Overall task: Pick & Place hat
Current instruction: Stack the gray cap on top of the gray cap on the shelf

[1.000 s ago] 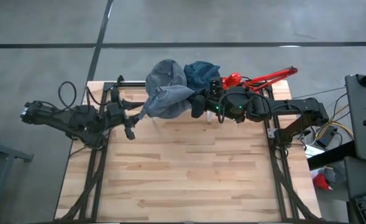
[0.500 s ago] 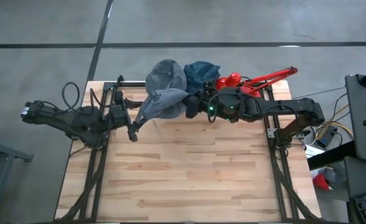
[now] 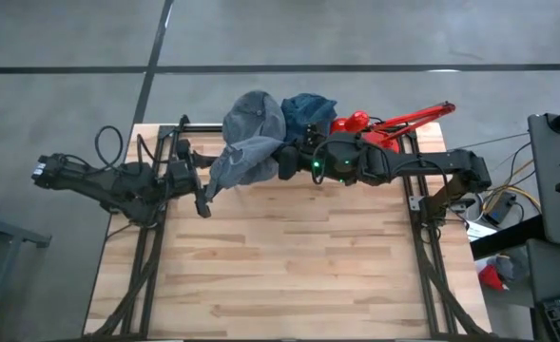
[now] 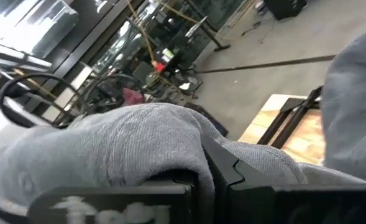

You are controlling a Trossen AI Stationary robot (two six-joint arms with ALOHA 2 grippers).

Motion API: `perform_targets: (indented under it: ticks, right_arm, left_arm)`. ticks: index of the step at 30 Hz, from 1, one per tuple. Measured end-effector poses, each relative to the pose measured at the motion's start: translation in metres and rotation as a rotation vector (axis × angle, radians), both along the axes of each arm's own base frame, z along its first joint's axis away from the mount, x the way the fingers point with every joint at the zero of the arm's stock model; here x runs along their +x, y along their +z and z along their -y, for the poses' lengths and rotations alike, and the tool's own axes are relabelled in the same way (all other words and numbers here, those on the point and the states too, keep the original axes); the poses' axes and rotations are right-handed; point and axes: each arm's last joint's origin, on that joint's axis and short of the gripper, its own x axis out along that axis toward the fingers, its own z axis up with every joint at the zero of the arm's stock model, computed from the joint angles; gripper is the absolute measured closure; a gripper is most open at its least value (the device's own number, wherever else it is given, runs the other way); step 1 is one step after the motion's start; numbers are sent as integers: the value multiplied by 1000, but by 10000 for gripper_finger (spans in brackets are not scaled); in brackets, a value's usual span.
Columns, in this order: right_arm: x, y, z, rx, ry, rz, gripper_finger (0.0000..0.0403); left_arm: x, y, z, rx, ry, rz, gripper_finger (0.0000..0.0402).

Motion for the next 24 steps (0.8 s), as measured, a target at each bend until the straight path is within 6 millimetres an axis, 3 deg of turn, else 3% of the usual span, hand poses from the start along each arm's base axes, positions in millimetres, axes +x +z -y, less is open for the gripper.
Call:
perform_targets:
  ticks: [4,11,19,24]
  right_arm:
    - [5,0,-1,12,36,28,394]
    - [7,-3,-2,8,53,22,394]
    - [7,-1,-4,-131,190,-10,393]
    - [2,4,-1,-173,197,-7,367]
  left_arm:
    - [0,2,0,5,1,15,213]
    - [0,3,0,32,-19,17,381]
    - [-8,15,0,-55,-113,114,399]
    - [-17,26,0,-144,-202,192,400]
